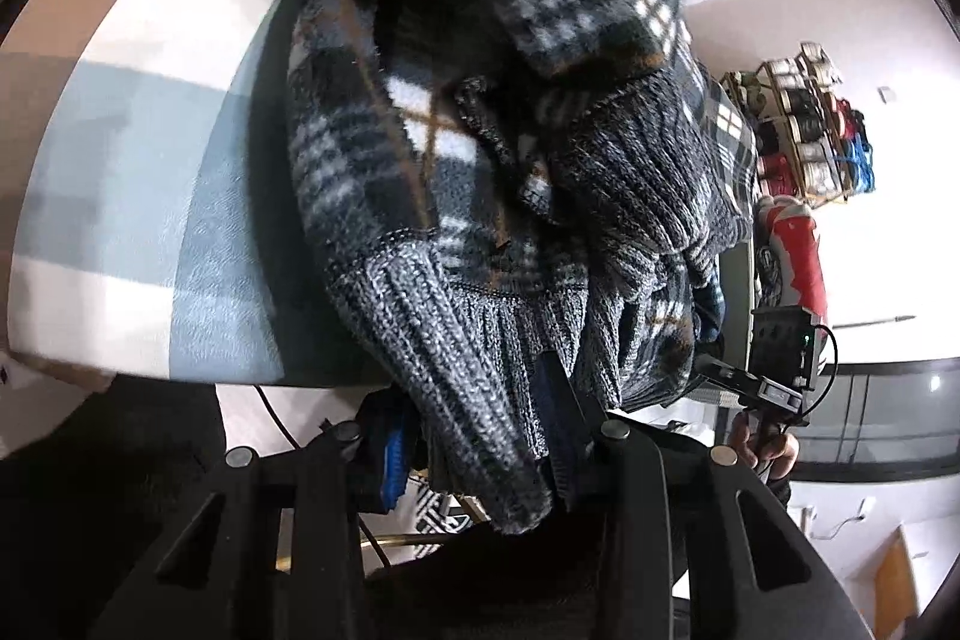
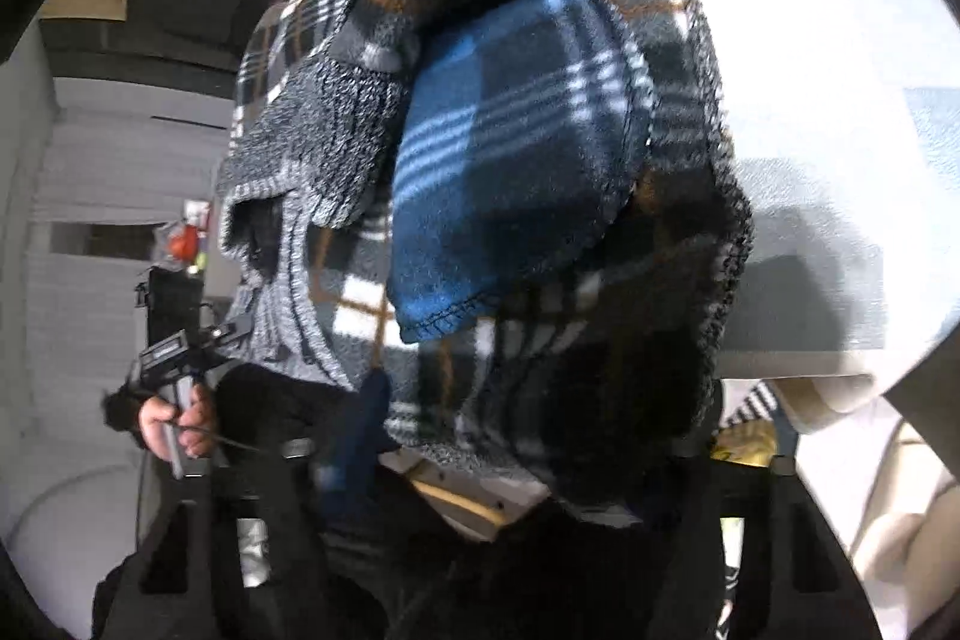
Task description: Fold large clothes
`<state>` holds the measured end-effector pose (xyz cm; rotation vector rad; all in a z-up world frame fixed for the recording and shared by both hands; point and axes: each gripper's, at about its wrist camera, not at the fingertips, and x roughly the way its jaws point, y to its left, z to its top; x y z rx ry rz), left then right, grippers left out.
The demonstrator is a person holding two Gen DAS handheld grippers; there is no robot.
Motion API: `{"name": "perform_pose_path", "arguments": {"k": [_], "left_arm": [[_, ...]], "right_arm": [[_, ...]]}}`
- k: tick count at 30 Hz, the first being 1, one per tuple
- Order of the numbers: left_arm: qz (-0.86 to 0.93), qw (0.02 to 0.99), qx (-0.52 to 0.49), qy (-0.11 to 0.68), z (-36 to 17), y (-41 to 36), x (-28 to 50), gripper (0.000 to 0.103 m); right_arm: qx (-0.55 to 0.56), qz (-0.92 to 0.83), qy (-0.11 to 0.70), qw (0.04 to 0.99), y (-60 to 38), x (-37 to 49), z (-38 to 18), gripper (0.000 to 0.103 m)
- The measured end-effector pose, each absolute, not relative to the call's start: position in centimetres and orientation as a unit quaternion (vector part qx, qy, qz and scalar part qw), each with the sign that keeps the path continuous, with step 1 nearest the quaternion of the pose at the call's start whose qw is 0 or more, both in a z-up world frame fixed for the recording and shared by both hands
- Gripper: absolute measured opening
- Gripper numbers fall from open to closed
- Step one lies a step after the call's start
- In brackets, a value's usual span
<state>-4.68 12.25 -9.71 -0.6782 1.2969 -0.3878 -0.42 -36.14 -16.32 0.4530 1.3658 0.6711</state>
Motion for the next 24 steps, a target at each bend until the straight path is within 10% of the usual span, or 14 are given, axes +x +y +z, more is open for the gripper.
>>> {"name": "perform_pose_path", "arguments": {"k": [4,24], "left_arm": [[-0.190,0.734,-0.317,0.570,-10.3,12.3,-4.8,0.004],[-0.253,0.722,-0.450,0.460,-4.4,16.7,0.4,0.003]], "right_arm": [[0.226,0.310,0.615,0.689,-36.7,-1.1,-17.2,0.022],[0.430,0.398,0.424,0.690,-37.8,0.4,-7.3,0.012]]}}
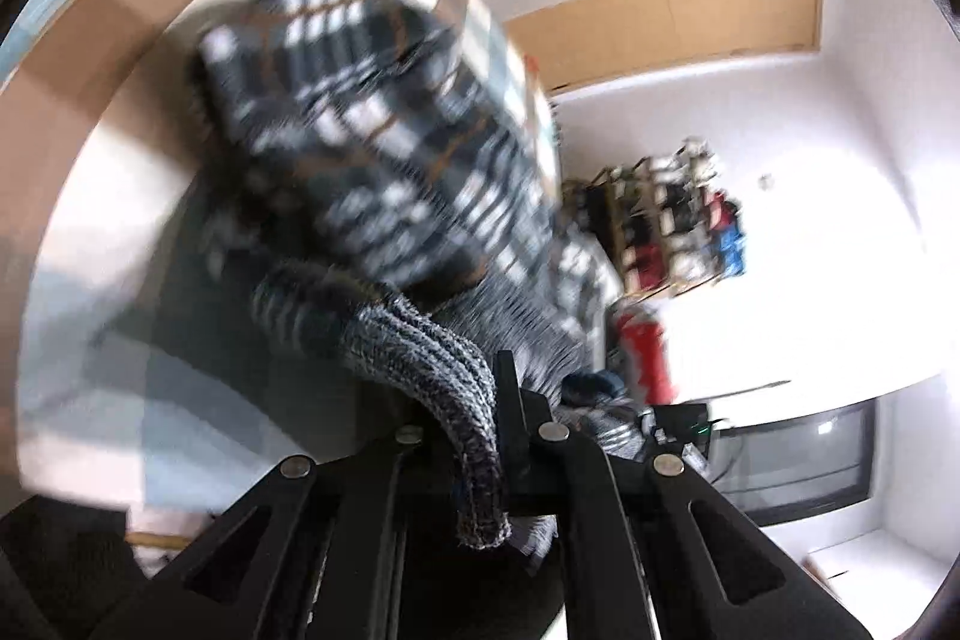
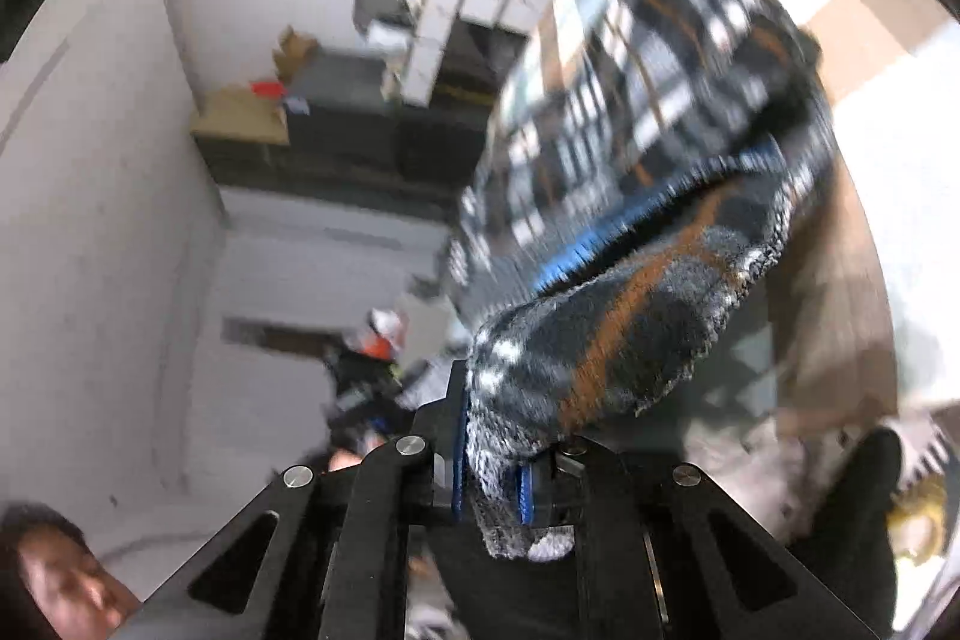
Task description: Fold large clothes
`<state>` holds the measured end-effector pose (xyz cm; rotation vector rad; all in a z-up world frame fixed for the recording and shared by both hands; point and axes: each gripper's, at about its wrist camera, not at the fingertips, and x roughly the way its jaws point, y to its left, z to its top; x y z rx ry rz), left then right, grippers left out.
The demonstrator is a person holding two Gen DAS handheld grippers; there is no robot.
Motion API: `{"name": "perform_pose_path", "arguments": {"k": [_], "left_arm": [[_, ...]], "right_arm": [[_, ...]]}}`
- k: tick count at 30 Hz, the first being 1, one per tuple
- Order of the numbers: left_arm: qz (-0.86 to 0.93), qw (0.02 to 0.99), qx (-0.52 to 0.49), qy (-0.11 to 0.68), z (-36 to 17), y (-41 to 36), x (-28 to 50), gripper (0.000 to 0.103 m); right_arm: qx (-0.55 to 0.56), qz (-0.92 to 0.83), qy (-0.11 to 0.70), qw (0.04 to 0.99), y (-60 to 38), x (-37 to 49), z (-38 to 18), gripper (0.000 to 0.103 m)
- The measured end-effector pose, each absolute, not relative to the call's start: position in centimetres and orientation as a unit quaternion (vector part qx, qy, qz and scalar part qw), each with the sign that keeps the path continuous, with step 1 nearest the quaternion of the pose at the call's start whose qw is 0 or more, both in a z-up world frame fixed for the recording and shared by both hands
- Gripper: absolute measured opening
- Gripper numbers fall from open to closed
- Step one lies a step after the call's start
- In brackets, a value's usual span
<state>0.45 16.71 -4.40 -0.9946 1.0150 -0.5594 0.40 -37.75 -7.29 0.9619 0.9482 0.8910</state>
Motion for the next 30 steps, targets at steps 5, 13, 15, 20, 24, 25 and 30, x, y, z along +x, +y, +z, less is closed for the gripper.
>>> {"name": "perform_pose_path", "arguments": {"k": [5,13,15,20,24,25,30], "left_arm": [[-0.250,0.719,-0.474,0.443,-3.0,17.3,4.9,0.003],[-0.222,0.720,-0.484,0.445,-2.9,18.1,13.7,0.003],[-0.209,0.719,-0.489,0.447,-3.7,18.7,16.1,0.003],[-0.200,0.701,-0.491,0.477,-5.4,19.1,19.8,0.003],[-0.200,0.683,-0.485,0.509,-6.3,18.9,22.6,0.004],[-0.199,0.678,-0.476,0.523,-6.4,18.8,23.1,0.004],[-0.191,0.675,-0.463,0.541,-5.4,18.4,24.2,0.004]], "right_arm": [[0.472,0.380,0.390,0.693,-37.3,4.2,-5.4,0.012],[0.531,0.330,0.386,0.678,-36.7,13.1,-4.4,0.012],[0.545,0.311,0.395,0.671,-36.3,15.9,-4.9,0.012],[0.568,0.261,0.434,0.649,-36.5,21.4,-7.7,0.012],[0.592,0.232,0.450,0.627,-37.1,23.3,-10.1,0.012],[0.591,0.235,0.448,0.628,-37.3,23.5,-10.1,0.012],[0.584,0.232,0.430,0.648,-38.6,23.3,-9.1,0.014]]}}
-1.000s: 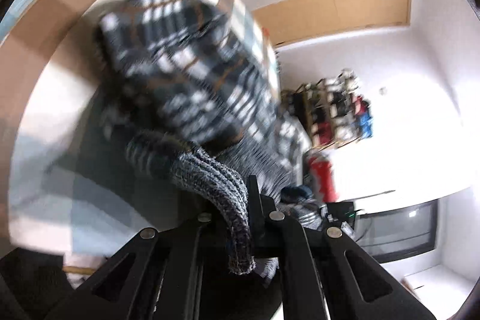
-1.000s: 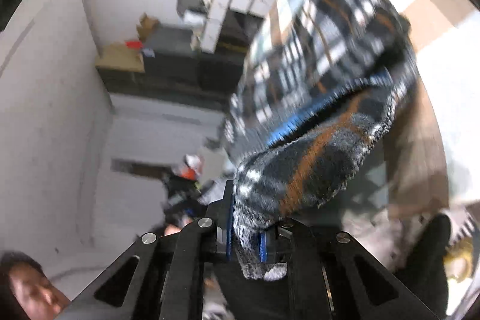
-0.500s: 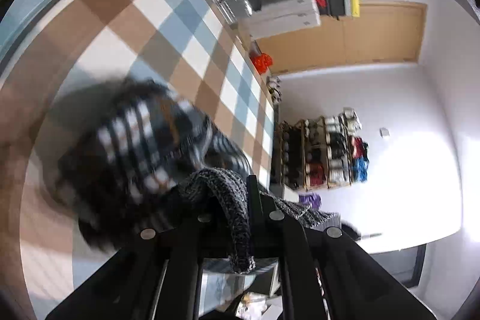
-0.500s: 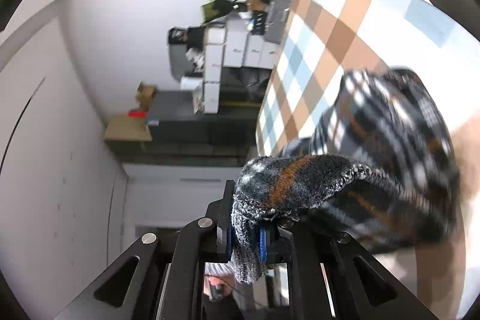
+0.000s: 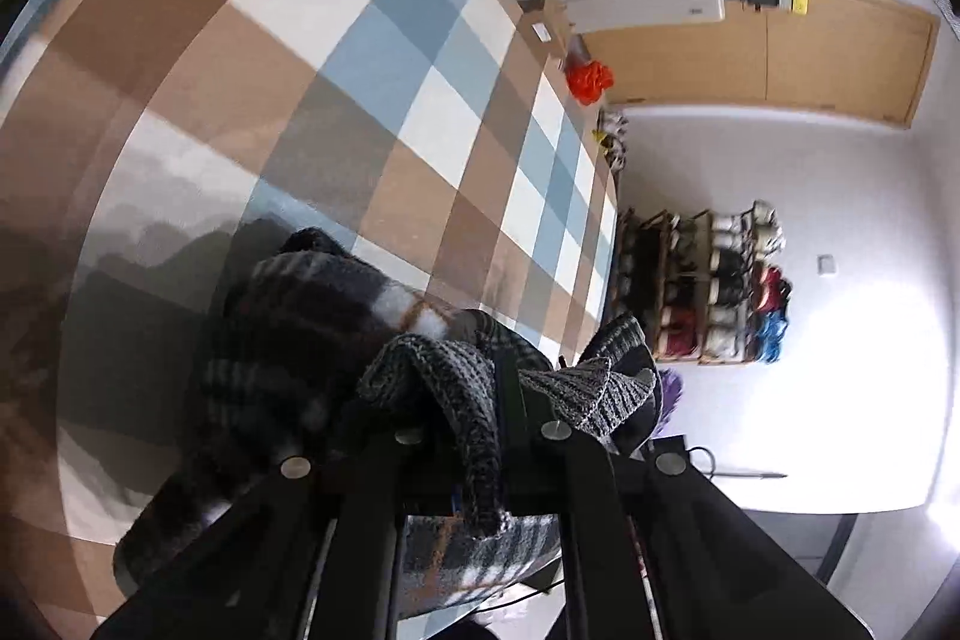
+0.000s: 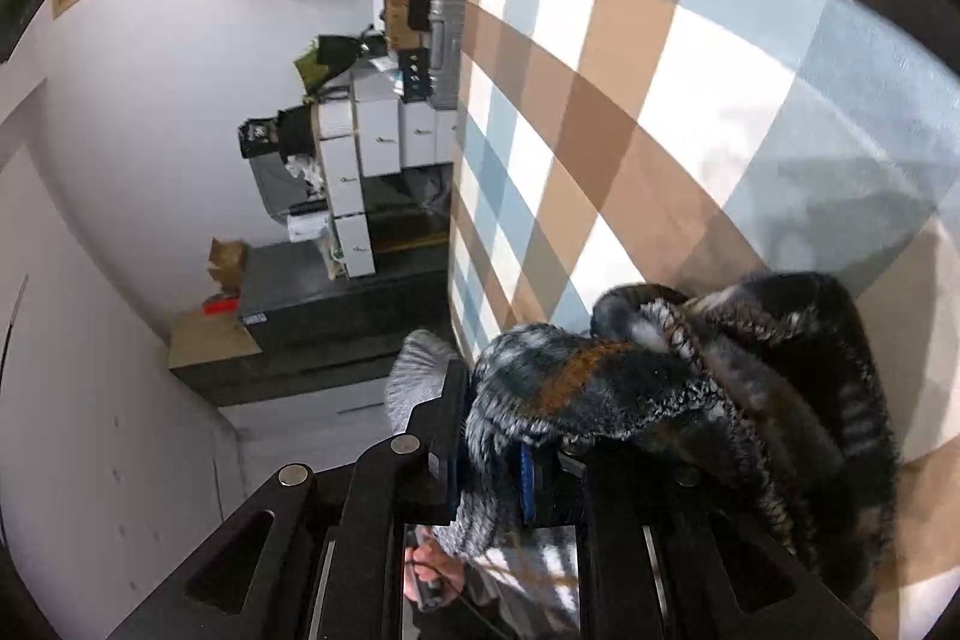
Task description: Fold large clothes
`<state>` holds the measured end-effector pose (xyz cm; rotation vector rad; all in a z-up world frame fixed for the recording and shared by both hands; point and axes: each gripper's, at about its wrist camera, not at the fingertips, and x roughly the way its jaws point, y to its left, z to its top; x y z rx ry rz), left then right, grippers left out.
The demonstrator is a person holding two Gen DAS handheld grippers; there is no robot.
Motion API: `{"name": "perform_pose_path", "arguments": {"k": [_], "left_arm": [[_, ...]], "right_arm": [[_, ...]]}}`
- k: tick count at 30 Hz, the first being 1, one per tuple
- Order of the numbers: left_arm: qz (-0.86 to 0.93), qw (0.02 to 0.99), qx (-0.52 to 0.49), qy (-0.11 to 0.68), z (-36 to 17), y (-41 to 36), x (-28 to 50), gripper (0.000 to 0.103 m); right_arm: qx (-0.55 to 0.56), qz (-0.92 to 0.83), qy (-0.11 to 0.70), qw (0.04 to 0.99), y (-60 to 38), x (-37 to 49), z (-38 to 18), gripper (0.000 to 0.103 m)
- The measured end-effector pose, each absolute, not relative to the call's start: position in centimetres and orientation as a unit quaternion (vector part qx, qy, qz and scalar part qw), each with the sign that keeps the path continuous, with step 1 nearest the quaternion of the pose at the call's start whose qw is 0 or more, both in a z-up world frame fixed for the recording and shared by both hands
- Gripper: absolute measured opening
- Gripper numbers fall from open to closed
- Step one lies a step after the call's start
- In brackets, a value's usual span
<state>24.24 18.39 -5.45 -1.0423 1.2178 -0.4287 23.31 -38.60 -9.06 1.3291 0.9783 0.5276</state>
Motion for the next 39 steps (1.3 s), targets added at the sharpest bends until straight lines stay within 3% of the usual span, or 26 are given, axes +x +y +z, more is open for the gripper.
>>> {"name": "perform_pose_path", "arguments": {"k": [2,3,4,6,8,9,10,13,18,24,28,32,39], "left_arm": [[-0.185,0.680,-0.451,0.548,-4.7,18.0,24.4,0.004],[-0.182,0.682,-0.443,0.552,-4.3,17.8,24.3,0.005],[-0.180,0.685,-0.438,0.553,-4.0,17.7,24.2,0.007],[-0.172,0.694,-0.424,0.556,-3.2,17.3,24.3,0.016],[-0.149,0.720,-0.406,0.544,-2.1,17.4,24.4,0.037],[-0.124,0.741,-0.393,0.530,-1.2,17.7,24.2,0.064],[-0.111,0.759,-0.391,0.509,-0.2,18.1,23.8,0.076],[-0.112,0.769,-0.395,0.489,1.0,18.7,23.1,0.076],[-0.130,0.797,-0.314,0.499,2.2,15.9,20.8,0.076],[-0.177,0.811,-0.198,0.521,-0.4,8.8,17.3,0.076],[-0.139,0.833,-0.114,0.523,-3.5,6.5,18.1,0.076],[-0.114,0.842,-0.141,0.509,-4.5,7.5,20.6,0.077],[-0.100,0.859,-0.076,0.496,-6.4,5.9,22.8,0.084]], "right_arm": [[0.588,0.207,0.406,0.668,-40.1,22.7,-8.3,0.019],[0.589,0.202,0.392,0.677,-40.9,22.4,-7.8,0.031],[0.587,0.198,0.385,0.684,-41.3,22.0,-7.5,0.054],[0.568,0.188,0.360,0.716,-41.9,21.4,-5.9,0.078],[0.527,0.202,0.355,0.745,-41.1,20.6,-3.6,0.080],[0.507,0.215,0.355,0.755,-40.3,20.1,-2.5,0.081],[0.489,0.228,0.353,0.765,-39.3,19.7,-1.4,0.083],[0.398,0.257,0.370,0.799,-34.6,18.9,1.5,0.095],[0.148,0.245,0.419,0.862,-23.5,17.8,2.8,0.095],[-0.067,0.151,0.430,0.888,-17.3,16.5,-2.6,0.093],[-0.117,0.129,0.420,0.891,-17.5,16.8,-5.8,0.093],[-0.103,0.121,0.428,0.890,-18.2,19.0,-7.2,0.093],[-0.104,0.117,0.445,0.882,-18.1,21.3,-8.1,0.095]]}}
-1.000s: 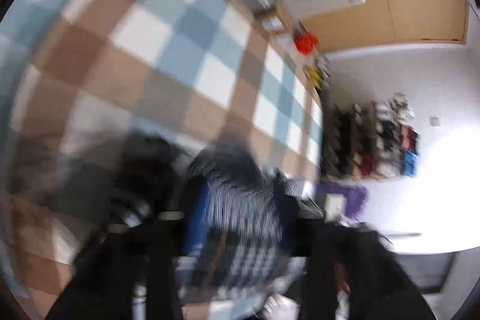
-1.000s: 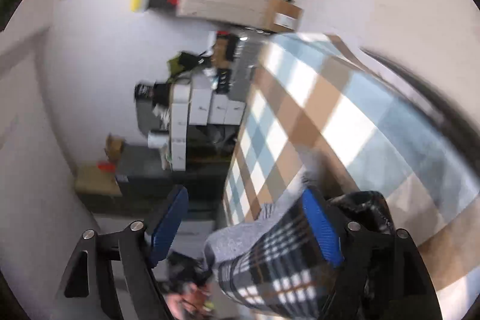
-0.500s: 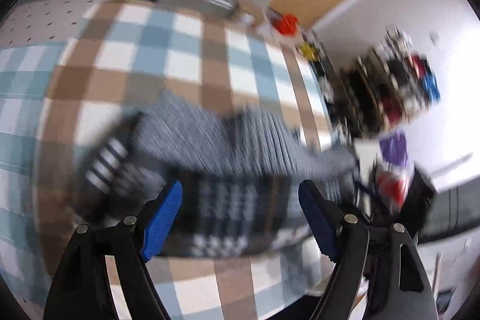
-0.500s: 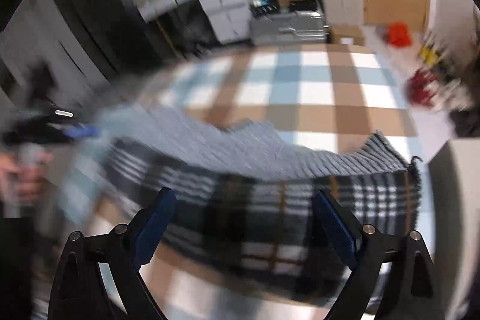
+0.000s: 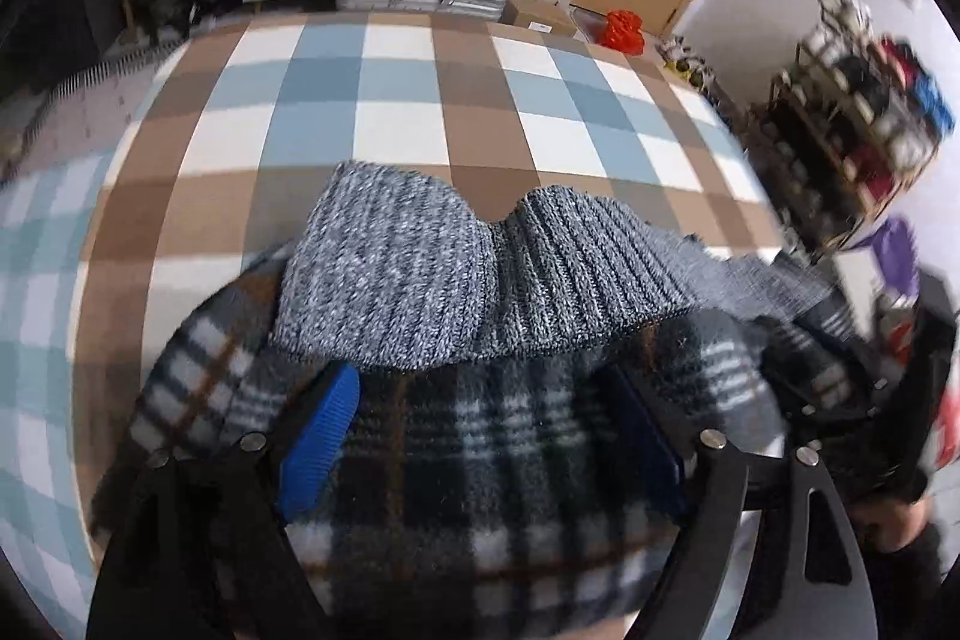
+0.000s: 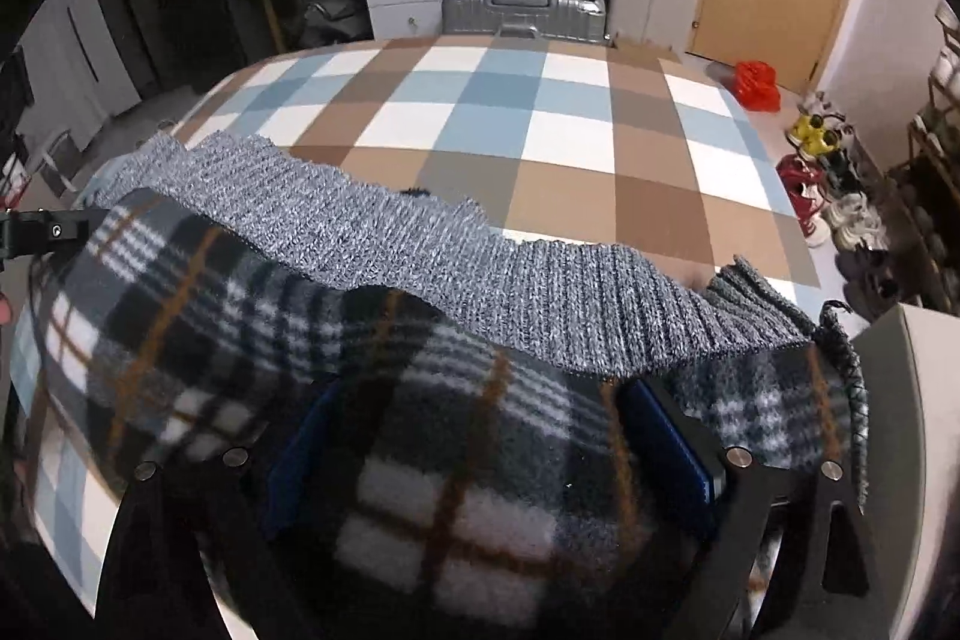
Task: Fold large clothes
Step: 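Lay the rolled bundle on the bed, open both grippers and press it flat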
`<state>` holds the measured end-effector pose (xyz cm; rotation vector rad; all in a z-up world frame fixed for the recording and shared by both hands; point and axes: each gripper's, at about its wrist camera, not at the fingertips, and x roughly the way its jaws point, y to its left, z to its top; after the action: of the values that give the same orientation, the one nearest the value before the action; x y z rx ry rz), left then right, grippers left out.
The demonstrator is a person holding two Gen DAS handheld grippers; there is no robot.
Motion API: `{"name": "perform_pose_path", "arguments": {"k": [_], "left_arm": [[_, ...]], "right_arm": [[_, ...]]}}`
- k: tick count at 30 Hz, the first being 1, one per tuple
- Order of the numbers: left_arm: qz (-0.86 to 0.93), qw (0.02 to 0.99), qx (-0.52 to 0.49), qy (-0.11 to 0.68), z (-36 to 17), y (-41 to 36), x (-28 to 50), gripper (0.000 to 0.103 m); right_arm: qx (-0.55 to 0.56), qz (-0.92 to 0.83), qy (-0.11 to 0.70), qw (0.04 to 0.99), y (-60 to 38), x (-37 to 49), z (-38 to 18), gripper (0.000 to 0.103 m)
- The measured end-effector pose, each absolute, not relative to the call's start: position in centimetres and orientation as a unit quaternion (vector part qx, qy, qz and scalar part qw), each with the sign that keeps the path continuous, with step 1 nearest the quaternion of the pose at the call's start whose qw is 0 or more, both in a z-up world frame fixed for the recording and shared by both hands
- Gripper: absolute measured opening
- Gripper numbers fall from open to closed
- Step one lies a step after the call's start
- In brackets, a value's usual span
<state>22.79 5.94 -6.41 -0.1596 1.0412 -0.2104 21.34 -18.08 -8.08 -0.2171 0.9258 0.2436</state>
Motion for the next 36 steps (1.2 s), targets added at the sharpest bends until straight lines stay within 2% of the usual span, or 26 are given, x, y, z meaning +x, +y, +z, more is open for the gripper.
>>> {"name": "perform_pose_path", "arguments": {"k": [2,5,9,12,15,20,24,26,29,36], "left_arm": [[-0.098,0.860,-0.063,0.497,-6.5,5.6,22.6,0.084],[-0.095,0.855,-0.098,0.500,-4.8,6.4,21.7,0.084],[-0.123,0.861,-0.094,0.485,-0.9,5.9,18.3,0.084],[-0.157,0.867,-0.065,0.469,1.0,3.7,15.5,0.084],[-0.177,0.859,-0.015,0.480,0.4,0.5,14.7,0.084],[-0.119,0.851,0.062,0.508,-4.4,-2.0,17.9,0.085],[-0.127,0.843,0.020,0.522,-5.8,-0.4,20.8,0.093],[-0.131,0.835,0.021,0.535,-6.8,0.0,21.7,0.101],[-0.142,0.827,0.000,0.544,-8.1,0.6,22.8,0.102],[-0.135,0.826,0.002,0.548,-7.5,-0.1,22.6,0.102]], "right_arm": [[-0.102,0.115,0.457,0.876,-18.0,21.8,-8.0,0.096],[-0.086,0.117,0.481,0.864,-18.1,21.6,-6.1,0.096],[-0.059,0.154,0.433,0.886,-18.7,18.0,-1.2,0.097],[-0.075,0.151,0.431,0.886,-18.9,15.7,0.8,0.098],[-0.081,0.135,0.474,0.866,-19.2,15.3,-0.2,0.101],[-0.109,0.080,0.527,0.839,-19.8,16.8,-4.8,0.101],[-0.073,0.083,0.542,0.833,-21.4,18.7,-6.9,0.103],[-0.067,0.087,0.547,0.830,-21.9,19.4,-7.3,0.103],[-0.080,0.092,0.554,0.824,-21.7,20.0,-8.0,0.103],[-0.091,0.075,0.545,0.830,-21.1,20.0,-8.1,0.103]]}}
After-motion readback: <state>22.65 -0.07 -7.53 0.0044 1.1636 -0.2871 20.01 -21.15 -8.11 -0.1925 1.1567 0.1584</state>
